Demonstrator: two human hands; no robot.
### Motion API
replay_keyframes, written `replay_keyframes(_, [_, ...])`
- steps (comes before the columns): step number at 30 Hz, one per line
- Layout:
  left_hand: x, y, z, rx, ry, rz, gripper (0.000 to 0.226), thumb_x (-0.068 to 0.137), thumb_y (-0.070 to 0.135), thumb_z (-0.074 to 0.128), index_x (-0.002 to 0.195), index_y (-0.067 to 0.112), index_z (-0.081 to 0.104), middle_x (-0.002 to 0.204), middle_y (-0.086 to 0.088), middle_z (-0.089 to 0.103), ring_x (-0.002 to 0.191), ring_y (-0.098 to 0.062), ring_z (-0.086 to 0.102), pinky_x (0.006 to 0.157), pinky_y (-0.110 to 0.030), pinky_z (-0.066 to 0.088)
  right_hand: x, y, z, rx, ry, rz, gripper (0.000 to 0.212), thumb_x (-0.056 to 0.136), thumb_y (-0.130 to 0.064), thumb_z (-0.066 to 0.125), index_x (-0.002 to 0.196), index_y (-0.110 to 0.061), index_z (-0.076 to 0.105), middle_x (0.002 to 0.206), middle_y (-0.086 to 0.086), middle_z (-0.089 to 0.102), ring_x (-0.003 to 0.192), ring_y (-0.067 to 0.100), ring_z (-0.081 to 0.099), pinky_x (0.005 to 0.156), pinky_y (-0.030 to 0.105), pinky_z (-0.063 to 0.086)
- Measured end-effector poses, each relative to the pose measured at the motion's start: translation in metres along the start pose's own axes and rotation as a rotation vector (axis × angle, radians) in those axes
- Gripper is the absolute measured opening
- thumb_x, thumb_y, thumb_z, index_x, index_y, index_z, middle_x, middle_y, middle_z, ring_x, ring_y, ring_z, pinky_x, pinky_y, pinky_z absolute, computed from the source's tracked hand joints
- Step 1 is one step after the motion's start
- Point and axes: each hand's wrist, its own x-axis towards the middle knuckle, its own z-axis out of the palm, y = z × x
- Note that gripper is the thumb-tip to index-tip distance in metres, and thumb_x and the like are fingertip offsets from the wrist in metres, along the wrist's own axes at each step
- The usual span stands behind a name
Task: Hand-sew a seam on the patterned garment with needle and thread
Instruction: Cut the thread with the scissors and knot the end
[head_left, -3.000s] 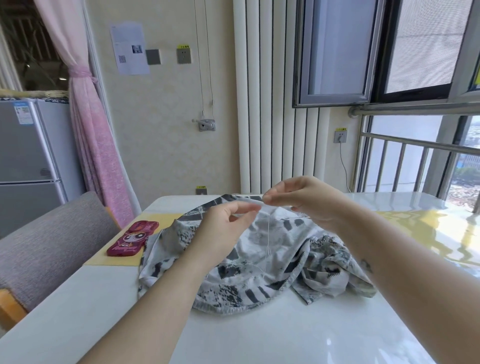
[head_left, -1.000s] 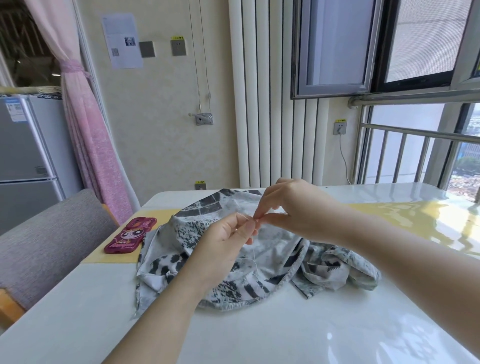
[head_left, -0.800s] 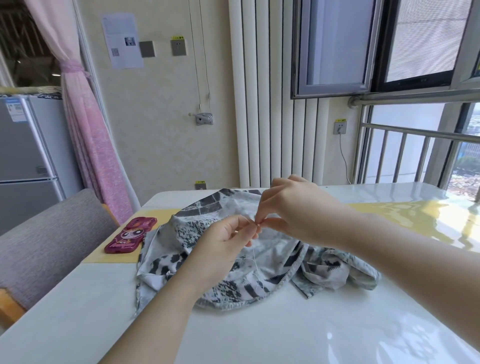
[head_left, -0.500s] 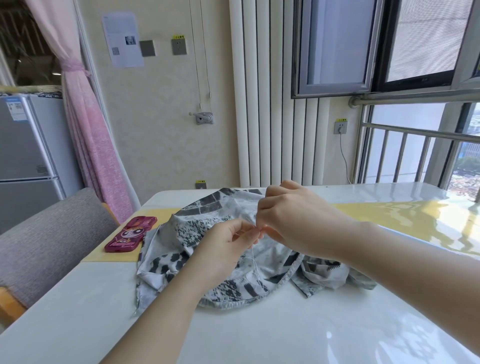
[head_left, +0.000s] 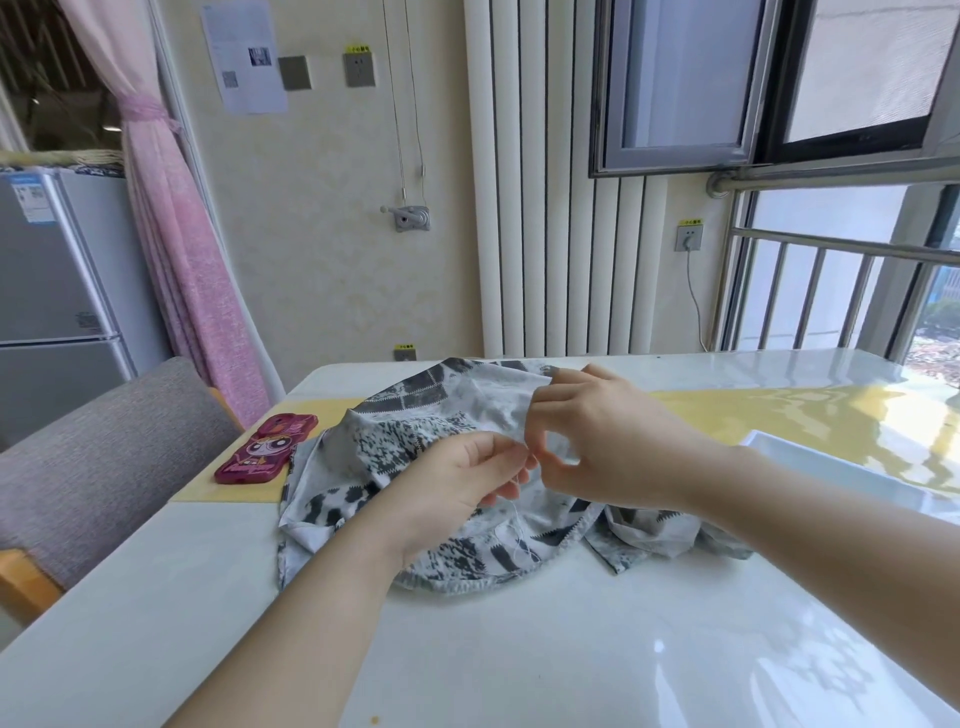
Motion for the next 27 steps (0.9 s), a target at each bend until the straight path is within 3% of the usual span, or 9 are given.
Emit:
replay_keyframes(3, [-0.002,-0.004,0.002,-0.207,-0.026,-0.048,0.018,0.075,0.034,0.06,0.082,0.018,0.065,0.072,0.01,0.063,0.067,-0.004,0.058,0.079,-0.026,0.045,-0.004,0.001,0.006,0.221,-0.01,0.138,0.021,0.073,-0.033,0.049,0.077,-0.02,0.066,0.074,-0.013,0.061,0.076,0.008,0.052,0.073,0.026,0.044])
replay_keyframes(7, [-0.004,-0.008,0.004,-0.356,-0.044,-0.092,0.012,0.075,0.03,0.061,0.078,0.019,0.067,0.074,0.006,0.062,0.065,-0.006,0.059,0.074,-0.024,0.046,-0.011,-0.001,0.011,0.579,-0.053,0.361,0.01,0.083,-0.014,0.058,0.077,-0.02,0.065,0.077,-0.013,0.064,0.076,-0.003,0.058,0.074,0.011,0.042])
replay_keyframes(11, [-0.003,-0.008,0.003,-0.346,-0.022,-0.067,0.015,0.074,0.031,0.061,0.08,0.018,0.066,0.072,0.006,0.06,0.065,-0.006,0.057,0.071,-0.022,0.046,-0.017,-0.002,0.016,1.041,-0.097,0.513,0.009,0.088,-0.026,0.064,0.089,-0.02,0.071,0.089,-0.007,0.073,0.089,0.01,0.066,0.087,0.026,0.049])
replay_keyframes(13, [-0.003,-0.008,0.004,-0.321,-0.016,-0.046,0.017,0.075,0.031,0.06,0.082,0.017,0.064,0.069,0.008,0.06,0.064,-0.005,0.056,0.069,-0.02,0.046,-0.019,-0.006,0.019,1.117,-0.104,0.547,0.024,0.076,-0.042,0.069,0.09,-0.023,0.072,0.091,-0.006,0.074,0.088,0.009,0.067,0.089,0.029,0.049])
replay_keyframes(15, [-0.002,-0.008,0.004,-0.282,0.005,-0.029,0.018,0.076,0.032,0.06,0.084,0.016,0.064,0.066,0.01,0.06,0.063,-0.003,0.055,0.072,-0.021,0.046,-0.018,-0.01,0.02,1.162,-0.063,0.588,0.03,0.065,-0.046,0.072,0.084,-0.023,0.073,0.086,-0.005,0.074,0.083,0.006,0.066,0.09,0.03,0.049])
replay_keyframes(20, [-0.002,-0.009,0.003,-0.136,0.099,0.008,0.019,0.078,0.037,0.061,0.084,0.021,0.069,0.068,0.012,0.061,0.068,-0.002,0.055,0.087,-0.03,0.045,-0.016,-0.01,0.019,1.205,-0.032,0.653,0.035,0.063,-0.05,0.07,0.082,-0.021,0.075,0.078,-0.007,0.071,0.077,0.007,0.061,0.085,0.031,0.045])
replay_keyframes(23, [-0.002,-0.01,0.002,-0.001,0.168,0.045,0.026,0.076,0.045,0.06,0.087,0.024,0.071,0.072,0.016,0.064,0.072,-0.001,0.057,0.08,-0.023,0.047,-0.017,-0.011,0.018,1.307,-0.058,0.675,0.054,0.07,-0.062,0.057,0.092,-0.016,0.074,0.094,-0.003,0.073,0.086,0.015,0.064,0.092,0.035,0.045])
replay_keyframes(25, [-0.001,-0.01,0.001,0.075,0.224,0.07,0.016,0.084,0.04,0.061,0.084,0.027,0.07,0.069,0.018,0.063,0.068,0.004,0.058,0.073,-0.015,0.045,-0.018,-0.012,0.018,1.324,-0.059,0.715,0.064,0.071,-0.068,0.048,0.094,-0.013,0.073,0.097,-0.001,0.073,0.088,0.018,0.064,0.093,0.036,0.045])
replay_keyframes(27, [-0.001,-0.01,0.003,0.162,0.26,0.103,0.012,0.089,0.034,0.061,0.08,0.03,0.069,0.066,0.021,0.063,0.066,0.008,0.057,0.067,-0.01,0.044,-0.017,-0.014,0.019,1.293,-0.043,0.729,0.06,0.07,-0.067,0.052,0.094,-0.016,0.073,0.093,-0.004,0.073,0.085,0.015,0.064,0.091,0.036,0.047])
